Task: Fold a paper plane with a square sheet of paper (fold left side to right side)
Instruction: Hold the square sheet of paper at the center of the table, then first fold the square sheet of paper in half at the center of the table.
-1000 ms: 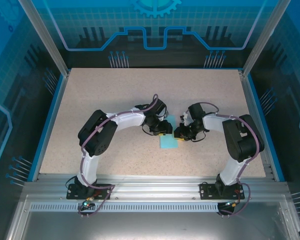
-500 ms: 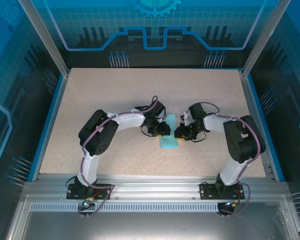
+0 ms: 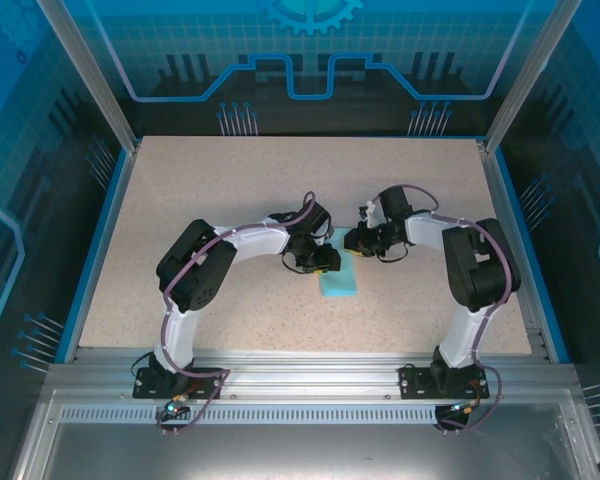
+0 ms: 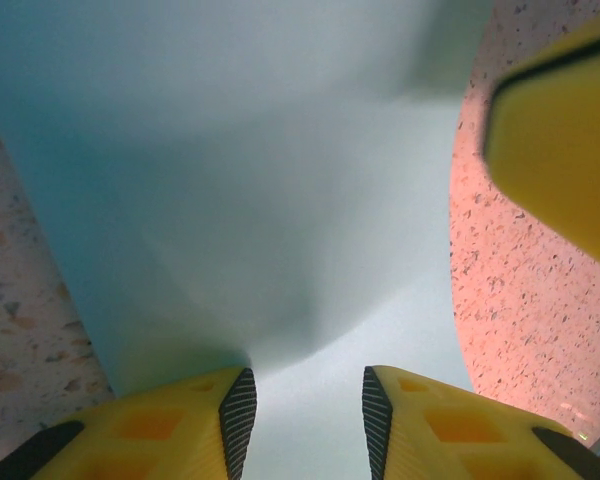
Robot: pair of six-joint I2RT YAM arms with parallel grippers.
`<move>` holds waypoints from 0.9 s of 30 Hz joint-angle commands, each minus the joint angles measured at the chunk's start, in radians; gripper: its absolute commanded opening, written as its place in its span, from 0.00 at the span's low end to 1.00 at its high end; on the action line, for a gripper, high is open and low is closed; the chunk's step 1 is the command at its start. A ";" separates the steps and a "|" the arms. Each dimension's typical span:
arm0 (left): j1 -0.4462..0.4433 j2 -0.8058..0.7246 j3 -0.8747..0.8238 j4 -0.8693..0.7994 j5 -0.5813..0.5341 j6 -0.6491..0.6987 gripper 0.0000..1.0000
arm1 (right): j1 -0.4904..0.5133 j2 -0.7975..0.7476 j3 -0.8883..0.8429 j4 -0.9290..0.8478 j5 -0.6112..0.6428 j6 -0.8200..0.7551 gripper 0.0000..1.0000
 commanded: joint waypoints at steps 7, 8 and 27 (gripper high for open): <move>-0.017 0.023 -0.058 -0.031 -0.031 0.012 0.40 | 0.036 0.119 0.078 -0.163 0.134 -0.027 0.18; -0.018 0.017 -0.067 -0.027 -0.031 0.011 0.41 | 0.037 0.119 0.077 -0.177 0.156 -0.030 0.18; -0.016 -0.241 -0.392 0.181 0.113 -0.003 0.49 | 0.041 0.122 0.086 -0.233 0.228 -0.053 0.18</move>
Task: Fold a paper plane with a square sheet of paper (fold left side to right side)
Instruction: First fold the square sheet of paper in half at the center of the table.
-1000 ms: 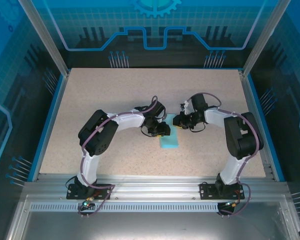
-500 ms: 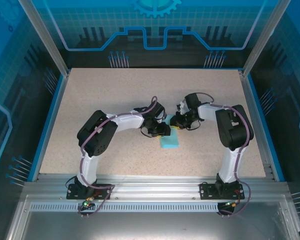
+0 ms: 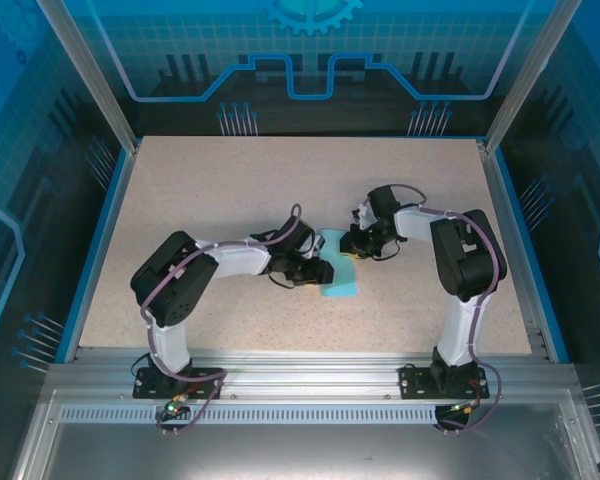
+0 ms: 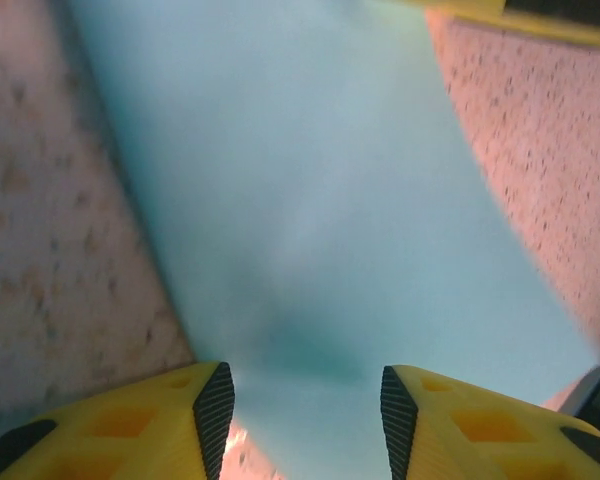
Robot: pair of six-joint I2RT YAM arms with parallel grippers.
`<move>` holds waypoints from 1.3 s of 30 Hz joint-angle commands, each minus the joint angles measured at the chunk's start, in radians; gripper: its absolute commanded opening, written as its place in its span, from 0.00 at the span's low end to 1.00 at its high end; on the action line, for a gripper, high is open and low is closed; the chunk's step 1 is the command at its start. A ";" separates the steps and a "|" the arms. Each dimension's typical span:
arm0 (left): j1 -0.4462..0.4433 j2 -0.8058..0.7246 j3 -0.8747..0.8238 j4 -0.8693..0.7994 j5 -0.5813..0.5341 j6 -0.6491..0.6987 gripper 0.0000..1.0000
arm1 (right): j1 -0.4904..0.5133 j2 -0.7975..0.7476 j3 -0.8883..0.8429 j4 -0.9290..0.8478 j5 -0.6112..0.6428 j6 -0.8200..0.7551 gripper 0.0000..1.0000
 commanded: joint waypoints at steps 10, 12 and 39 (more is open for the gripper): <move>0.022 -0.139 -0.022 -0.053 0.033 -0.004 0.50 | 0.012 0.032 -0.006 -0.108 0.127 -0.020 0.18; 0.023 -0.113 0.011 -0.040 0.050 0.000 0.50 | 0.011 0.032 -0.006 -0.108 0.127 -0.020 0.18; -0.056 0.066 0.038 -0.032 0.071 0.048 0.48 | 0.018 0.038 0.003 -0.130 0.139 -0.017 0.18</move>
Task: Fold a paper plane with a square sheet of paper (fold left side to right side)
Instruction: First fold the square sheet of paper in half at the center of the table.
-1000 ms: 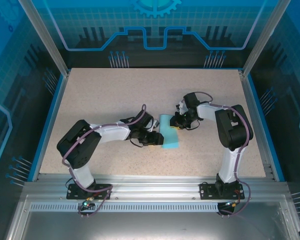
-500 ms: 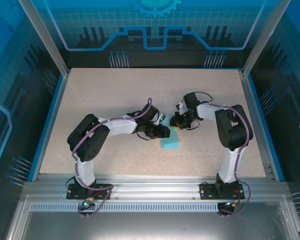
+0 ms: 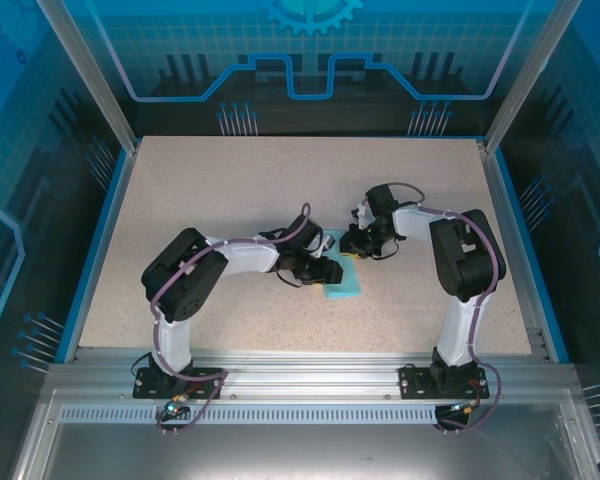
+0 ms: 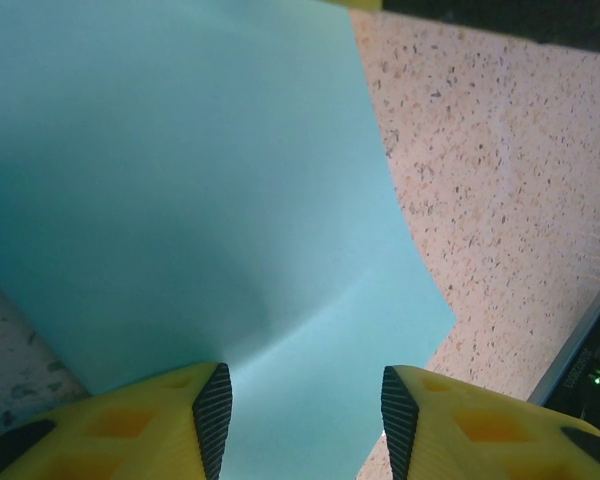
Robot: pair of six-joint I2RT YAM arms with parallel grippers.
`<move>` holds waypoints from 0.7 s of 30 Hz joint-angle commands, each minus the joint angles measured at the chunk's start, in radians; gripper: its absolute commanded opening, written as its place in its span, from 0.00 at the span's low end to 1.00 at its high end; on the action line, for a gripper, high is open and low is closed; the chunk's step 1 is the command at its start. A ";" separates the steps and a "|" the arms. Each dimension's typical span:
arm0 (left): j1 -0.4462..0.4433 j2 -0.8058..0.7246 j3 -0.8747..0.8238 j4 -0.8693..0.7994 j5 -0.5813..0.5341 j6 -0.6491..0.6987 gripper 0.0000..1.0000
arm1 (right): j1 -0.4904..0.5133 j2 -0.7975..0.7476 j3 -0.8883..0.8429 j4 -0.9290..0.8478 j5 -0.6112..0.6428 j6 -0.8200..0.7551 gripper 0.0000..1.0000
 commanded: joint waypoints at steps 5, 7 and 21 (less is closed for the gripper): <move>-0.061 -0.032 -0.062 -0.047 0.010 0.052 0.48 | 0.005 0.043 -0.016 -0.097 0.108 -0.007 0.18; -0.072 -0.035 -0.064 -0.053 0.007 0.061 0.48 | 0.008 0.043 -0.014 -0.097 0.109 -0.006 0.18; -0.127 -0.056 -0.117 -0.031 0.007 0.059 0.49 | 0.009 0.046 -0.014 -0.097 0.110 -0.003 0.18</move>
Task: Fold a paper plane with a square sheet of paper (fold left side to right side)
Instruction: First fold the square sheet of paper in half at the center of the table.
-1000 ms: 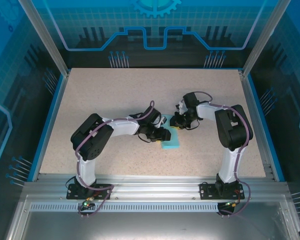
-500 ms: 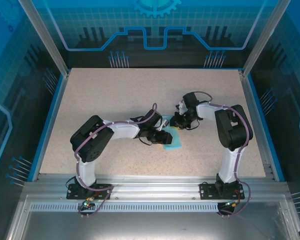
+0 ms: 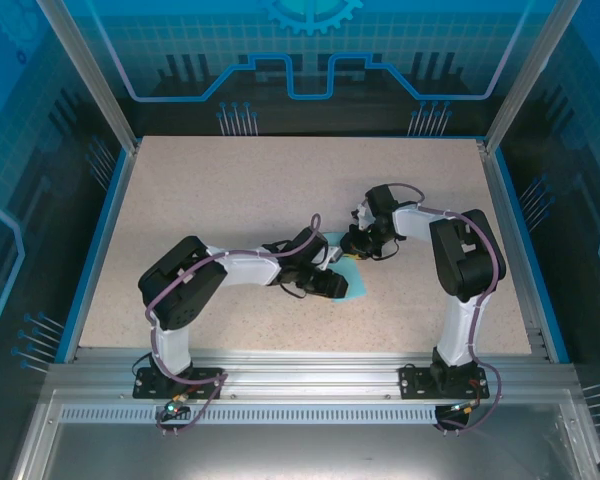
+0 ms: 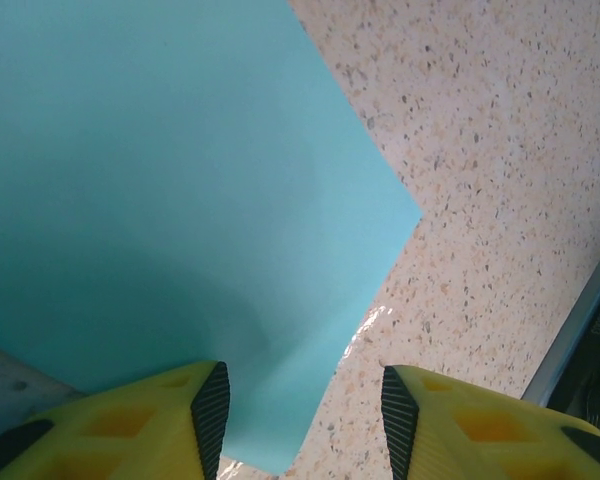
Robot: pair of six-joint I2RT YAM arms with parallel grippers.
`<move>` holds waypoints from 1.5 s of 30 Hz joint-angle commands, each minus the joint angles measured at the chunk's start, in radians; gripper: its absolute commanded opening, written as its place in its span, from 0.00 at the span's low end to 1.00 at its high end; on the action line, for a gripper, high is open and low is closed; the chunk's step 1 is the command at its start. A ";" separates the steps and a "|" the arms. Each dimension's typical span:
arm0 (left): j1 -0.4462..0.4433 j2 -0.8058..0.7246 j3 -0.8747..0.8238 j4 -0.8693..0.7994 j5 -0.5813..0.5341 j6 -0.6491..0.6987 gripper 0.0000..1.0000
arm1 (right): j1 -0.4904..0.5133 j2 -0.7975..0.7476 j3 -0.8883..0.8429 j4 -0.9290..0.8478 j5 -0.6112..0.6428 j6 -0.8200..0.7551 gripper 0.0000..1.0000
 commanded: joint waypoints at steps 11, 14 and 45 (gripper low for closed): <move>-0.067 -0.046 -0.132 -0.051 0.046 -0.025 0.49 | 0.007 0.043 -0.017 -0.075 0.106 -0.004 0.18; -0.080 -0.043 -0.138 -0.041 0.050 -0.030 0.49 | 0.009 0.045 -0.019 -0.072 0.102 -0.003 0.18; 0.019 -0.154 -0.070 0.003 0.045 -0.054 0.53 | 0.028 -0.009 -0.088 0.005 0.062 0.067 0.18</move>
